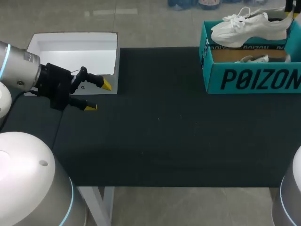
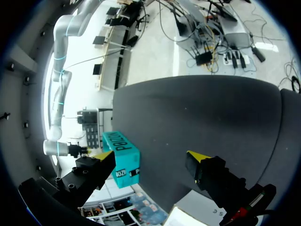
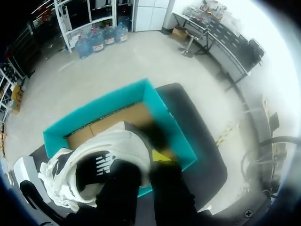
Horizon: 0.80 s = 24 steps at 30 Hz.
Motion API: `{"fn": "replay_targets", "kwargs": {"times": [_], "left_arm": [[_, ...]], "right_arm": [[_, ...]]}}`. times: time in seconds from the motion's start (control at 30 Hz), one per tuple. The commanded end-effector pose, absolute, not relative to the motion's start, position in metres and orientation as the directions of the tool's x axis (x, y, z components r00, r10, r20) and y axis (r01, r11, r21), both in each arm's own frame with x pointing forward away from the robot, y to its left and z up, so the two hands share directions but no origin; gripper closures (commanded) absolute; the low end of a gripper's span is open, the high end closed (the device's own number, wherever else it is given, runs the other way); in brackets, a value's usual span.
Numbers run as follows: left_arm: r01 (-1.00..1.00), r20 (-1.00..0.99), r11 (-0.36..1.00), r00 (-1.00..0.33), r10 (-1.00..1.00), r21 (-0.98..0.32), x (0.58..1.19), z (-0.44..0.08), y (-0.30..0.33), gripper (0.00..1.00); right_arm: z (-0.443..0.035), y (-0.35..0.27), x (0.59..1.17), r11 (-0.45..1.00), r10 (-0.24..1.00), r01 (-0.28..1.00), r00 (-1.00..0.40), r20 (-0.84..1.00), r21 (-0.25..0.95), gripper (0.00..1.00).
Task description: Take the shoe out of the shoebox, open the shoe tongue, remove and reinsert the insole, then place the shoe into the shoebox
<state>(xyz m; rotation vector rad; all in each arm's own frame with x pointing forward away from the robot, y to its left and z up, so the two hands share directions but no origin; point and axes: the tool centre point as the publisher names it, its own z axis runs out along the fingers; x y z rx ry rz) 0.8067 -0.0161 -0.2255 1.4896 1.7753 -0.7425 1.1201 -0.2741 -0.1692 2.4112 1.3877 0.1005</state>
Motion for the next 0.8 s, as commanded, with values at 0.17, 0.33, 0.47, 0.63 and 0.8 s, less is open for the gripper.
{"fn": "replay_targets", "kwargs": {"times": [0.17, 0.33, 0.47, 0.63, 0.8], "left_arm": [[0.984, -0.801, 0.177, -0.100, 0.591, 0.007, 0.806, -0.225, -0.016, 0.00], [0.984, -0.801, 0.177, -0.100, 0.591, 0.007, 0.806, -0.225, -0.016, 0.00], [0.984, -0.801, 0.177, -0.100, 0.591, 0.007, 0.806, -0.225, -0.016, 0.00], [0.984, -0.801, 0.177, -0.100, 0.591, 0.007, 0.806, -0.225, -0.016, 0.00], [0.984, -0.801, 0.177, -0.100, 0.591, 0.007, 0.806, -0.225, -0.016, 0.00]], "right_arm": [[-0.199, -0.302, 1.145, -0.498, 0.828, 0.806, 0.551, -0.101, 0.319, 1.00], [-0.210, -0.307, 1.163, -0.516, 0.814, 0.797, 0.570, -0.110, 0.315, 1.00], [-0.216, -0.309, 1.173, -0.522, 0.812, 0.794, 0.575, -0.106, 0.311, 1.00], [-0.225, -0.314, 1.182, -0.535, 0.803, 0.788, 0.586, -0.105, 0.304, 1.00], [-0.235, -0.320, 1.190, -0.545, 0.798, 0.783, 0.594, -0.102, 0.301, 1.00]]}}
